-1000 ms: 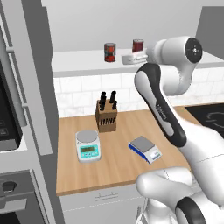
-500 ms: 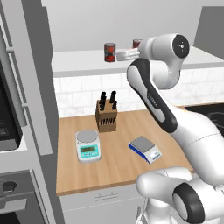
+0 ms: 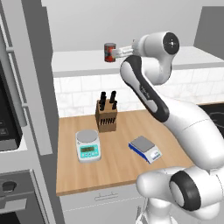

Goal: Pick the canned food and place it on the digital scale for weighing, and close the cabinet.

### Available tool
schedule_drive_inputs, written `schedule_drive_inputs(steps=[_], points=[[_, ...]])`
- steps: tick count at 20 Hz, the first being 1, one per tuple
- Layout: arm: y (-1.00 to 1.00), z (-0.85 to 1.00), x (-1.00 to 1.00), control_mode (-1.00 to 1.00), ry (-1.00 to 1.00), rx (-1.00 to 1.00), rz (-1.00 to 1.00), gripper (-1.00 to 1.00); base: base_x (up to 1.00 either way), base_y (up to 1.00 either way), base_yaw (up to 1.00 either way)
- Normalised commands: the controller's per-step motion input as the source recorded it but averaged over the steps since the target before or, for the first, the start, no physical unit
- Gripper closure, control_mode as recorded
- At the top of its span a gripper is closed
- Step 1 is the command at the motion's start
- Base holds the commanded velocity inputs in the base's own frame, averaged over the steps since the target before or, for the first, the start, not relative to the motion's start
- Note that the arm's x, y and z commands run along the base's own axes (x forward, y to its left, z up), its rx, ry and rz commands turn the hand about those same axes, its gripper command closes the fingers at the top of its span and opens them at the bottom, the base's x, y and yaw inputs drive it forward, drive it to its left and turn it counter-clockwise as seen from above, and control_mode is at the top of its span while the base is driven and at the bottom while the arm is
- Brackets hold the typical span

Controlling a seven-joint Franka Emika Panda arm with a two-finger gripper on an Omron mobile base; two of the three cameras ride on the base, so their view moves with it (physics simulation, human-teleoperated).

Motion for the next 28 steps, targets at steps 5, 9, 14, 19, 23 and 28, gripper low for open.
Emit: schedule_drive_inputs(steps=[5,9,14,19,23,28], points=[[0.06,0.00,0.39,-1.00,0.00,0.00,0.00,-1.00,0.00,0.00,0.00],[0.01,0.00,0.33,-1.00,-0.05,0.03,0.00,-1.00,0.00,0.00,0.00],[0.08,0.00,0.38,-1.00,0.01,0.04,0.01,-1.00,0.00,0.00,0.00],[0.17,-0.06,0.40,-1.00,0.07,0.00,0.01,-1.00,0.00,0.00,0.00],[0.20,-0.07,0.30,-1.00,0.01,0.00,0.00,-1.00,0.00,0.00,0.00],[0.16,-0.03,0.27,-1.00,0.01,0.00,0.00,-1.00,0.00,0.00,0.00]])
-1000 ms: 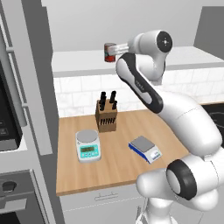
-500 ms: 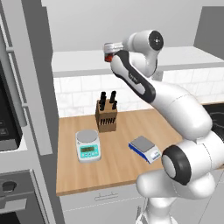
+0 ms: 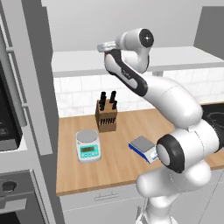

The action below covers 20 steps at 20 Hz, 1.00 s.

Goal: Pick the canned food and place it on the digital scale for weighing, and close the cabinet.

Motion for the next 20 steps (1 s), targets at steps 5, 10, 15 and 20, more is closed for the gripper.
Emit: schedule_drive_inputs(steps=[5,10,15,20], points=[[0.01,-0.01,0.24,-1.00,0.00,0.00,0.00,-1.00,0.00,0.00,0.00],[0.02,-0.14,0.16,-1.00,-0.01,0.00,0.00,-1.00,0.00,0.00,0.00],[0.00,-0.08,0.20,-1.00,0.00,0.00,0.00,-1.00,0.00,0.00,0.00],[0.00,0.00,0.38,-1.00,0.00,0.00,0.00,1.00,0.00,0.00,0.00]])
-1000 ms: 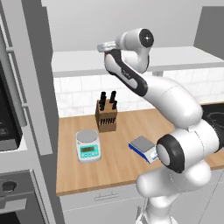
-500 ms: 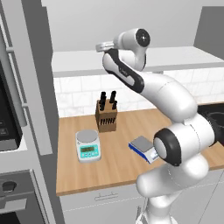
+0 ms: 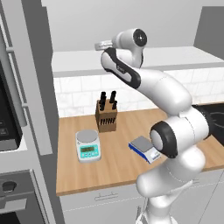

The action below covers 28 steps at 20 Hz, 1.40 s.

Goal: Pick the canned food and place it on the digital scale for weighing, and close the cabinet.

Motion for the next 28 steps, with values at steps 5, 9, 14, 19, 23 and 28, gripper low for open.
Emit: schedule_drive_inputs(steps=[5,9,14,19,23,28], points=[[0.00,-0.11,0.20,-1.00,0.00,0.00,0.00,1.00,0.00,0.00,0.00],[0.05,-0.09,-0.09,-1.00,-0.02,0.00,0.00,1.00,0.00,0.00,0.00],[0.00,0.00,-0.55,-1.00,-0.27,0.03,0.00,1.00,0.00,0.00,0.00],[0.02,0.00,-0.82,-1.00,-0.28,0.05,0.00,1.00,0.00,0.00,0.00],[0.00,0.00,-1.00,-1.00,-0.32,0.04,0.00,1.00,0.00,0.00,0.00],[-0.12,0.41,-1.00,-1.00,-0.17,0.08,0.00,1.00,0.00,0.00,0.00]])
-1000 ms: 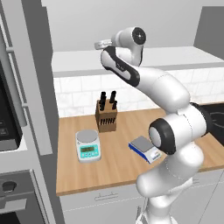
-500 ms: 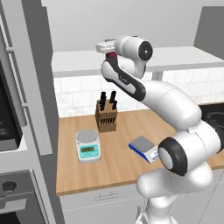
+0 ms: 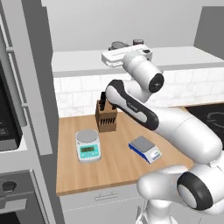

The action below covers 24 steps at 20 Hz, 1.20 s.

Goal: Pick the canned food and place it on the digital scale for weighing, and close the cabinet.

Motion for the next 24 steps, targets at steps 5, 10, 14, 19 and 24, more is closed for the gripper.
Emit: schedule_drive_inputs(steps=[5,10,14,19,24], points=[[-0.31,0.70,-1.00,-1.00,0.00,0.03,-0.03,1.00,0.00,0.00,0.00],[-0.48,0.39,-1.00,-1.00,0.20,0.02,-0.02,1.00,0.00,0.00,0.00],[-0.44,0.03,-0.87,-1.00,0.25,-0.04,0.00,1.00,0.00,0.00,0.00],[-0.30,-0.53,-0.56,-1.00,0.09,-0.04,0.01,1.00,0.00,0.00,0.00],[-0.20,-0.80,-0.06,-1.00,0.08,0.00,0.20,1.00,0.00,0.00,0.00]])
